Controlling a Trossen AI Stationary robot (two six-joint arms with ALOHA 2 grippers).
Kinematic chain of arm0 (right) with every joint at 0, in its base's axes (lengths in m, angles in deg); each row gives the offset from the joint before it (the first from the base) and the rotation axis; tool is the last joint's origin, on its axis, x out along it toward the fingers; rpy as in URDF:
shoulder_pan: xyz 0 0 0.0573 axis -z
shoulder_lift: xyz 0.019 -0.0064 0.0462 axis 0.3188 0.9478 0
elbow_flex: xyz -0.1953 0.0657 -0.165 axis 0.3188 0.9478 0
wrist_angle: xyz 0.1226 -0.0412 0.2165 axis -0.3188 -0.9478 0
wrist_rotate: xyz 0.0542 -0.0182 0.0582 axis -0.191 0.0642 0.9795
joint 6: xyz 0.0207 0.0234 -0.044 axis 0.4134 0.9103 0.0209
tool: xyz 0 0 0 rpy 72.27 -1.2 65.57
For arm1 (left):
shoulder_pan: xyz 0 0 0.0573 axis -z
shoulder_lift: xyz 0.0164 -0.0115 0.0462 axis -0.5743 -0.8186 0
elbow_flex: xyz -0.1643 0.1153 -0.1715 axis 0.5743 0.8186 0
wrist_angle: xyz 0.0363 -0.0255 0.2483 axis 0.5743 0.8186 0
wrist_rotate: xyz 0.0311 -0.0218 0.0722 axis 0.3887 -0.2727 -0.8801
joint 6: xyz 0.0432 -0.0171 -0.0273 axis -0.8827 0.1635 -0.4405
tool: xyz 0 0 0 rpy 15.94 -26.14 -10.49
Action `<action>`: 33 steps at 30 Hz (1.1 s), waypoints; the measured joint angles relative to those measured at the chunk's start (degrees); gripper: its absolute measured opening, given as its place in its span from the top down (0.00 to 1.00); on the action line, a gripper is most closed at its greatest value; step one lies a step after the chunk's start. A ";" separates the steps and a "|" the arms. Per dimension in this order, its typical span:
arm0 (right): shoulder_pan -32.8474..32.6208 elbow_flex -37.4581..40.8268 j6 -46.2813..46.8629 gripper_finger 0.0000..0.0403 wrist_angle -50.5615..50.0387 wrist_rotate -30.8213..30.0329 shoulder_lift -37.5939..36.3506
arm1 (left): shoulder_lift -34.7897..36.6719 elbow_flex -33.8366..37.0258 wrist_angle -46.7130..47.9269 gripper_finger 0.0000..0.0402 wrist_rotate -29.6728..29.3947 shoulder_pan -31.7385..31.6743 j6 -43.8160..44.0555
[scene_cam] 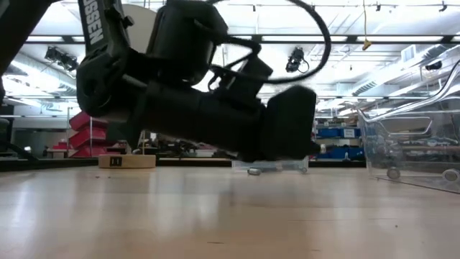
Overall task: Sort batteries
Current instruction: Put the silver battery into the bottom transparent bin
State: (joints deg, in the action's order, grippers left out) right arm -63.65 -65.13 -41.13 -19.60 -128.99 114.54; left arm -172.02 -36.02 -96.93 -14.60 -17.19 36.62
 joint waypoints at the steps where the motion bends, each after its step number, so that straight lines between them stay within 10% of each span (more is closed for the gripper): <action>1: 0.00 0.00 -0.83 0.64 0.55 0.00 0.00 | 0.00 -0.02 -0.98 0.94 -0.08 0.24 -0.84; 14: -0.12 0.00 -5.67 0.64 2.33 0.92 5.26 | 0.19 -0.04 -20.54 0.94 0.42 2.64 -15.44; 33: 0.74 0.02 -11.37 0.64 11.76 4.61 11.26 | 0.22 -1.08 -30.31 0.94 19.11 3.90 -25.56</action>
State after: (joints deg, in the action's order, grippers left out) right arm -62.91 -65.11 -52.50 -7.84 -124.38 125.79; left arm -171.80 -37.09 -127.24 4.51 -13.29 11.05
